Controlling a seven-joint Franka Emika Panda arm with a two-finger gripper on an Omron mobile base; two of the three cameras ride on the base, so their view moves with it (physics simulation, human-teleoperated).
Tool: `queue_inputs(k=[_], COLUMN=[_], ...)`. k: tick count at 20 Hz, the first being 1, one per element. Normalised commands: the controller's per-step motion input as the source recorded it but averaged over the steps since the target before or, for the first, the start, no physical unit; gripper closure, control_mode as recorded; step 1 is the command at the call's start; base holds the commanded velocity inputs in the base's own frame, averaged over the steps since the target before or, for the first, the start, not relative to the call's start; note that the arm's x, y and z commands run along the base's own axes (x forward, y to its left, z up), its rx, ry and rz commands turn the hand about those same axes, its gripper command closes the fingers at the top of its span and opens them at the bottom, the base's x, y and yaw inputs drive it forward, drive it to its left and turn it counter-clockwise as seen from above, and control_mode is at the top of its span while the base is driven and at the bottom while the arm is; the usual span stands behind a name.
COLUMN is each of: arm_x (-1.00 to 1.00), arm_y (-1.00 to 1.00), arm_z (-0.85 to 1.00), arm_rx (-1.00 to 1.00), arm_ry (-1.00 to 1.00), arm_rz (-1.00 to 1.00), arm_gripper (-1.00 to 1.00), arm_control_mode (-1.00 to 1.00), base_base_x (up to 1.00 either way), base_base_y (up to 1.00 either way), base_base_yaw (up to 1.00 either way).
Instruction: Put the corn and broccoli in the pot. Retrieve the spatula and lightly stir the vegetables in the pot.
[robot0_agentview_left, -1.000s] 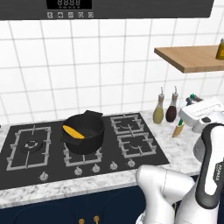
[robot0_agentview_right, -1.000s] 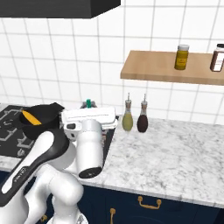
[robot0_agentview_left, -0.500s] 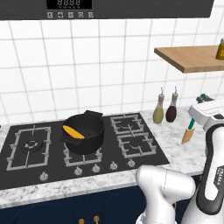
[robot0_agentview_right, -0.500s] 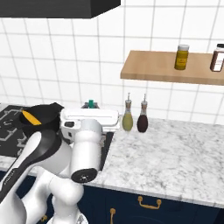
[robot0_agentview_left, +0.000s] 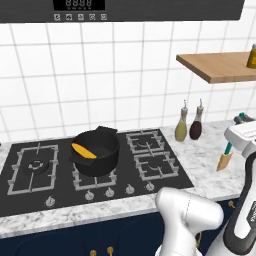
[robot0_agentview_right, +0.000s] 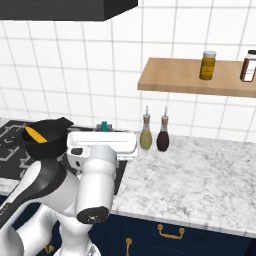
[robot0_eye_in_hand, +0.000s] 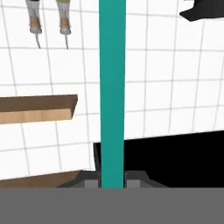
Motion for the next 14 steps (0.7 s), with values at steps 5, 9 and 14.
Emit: queue_inputs(k=[5, 9, 14], arm_x=[0.00, 0.00, 0.00], arm_y=[0.96, 0.99, 0.98], arm_z=[0.00, 0.03, 0.00], arm_rx=[0.01, 0.03, 0.13], arm_ry=[-0.06, 0.00, 0.00], arm_rz=[-0.11, -0.08, -0.04], arm_gripper=[1.00, 1.00, 1.00], arm_control_mode=[-1.00, -1.00, -1.00], base_base_x=[0.00, 0.00, 0.00], base_base_y=[0.00, 0.00, 0.00], base_base_yaw=[0.00, 0.00, 0.00])
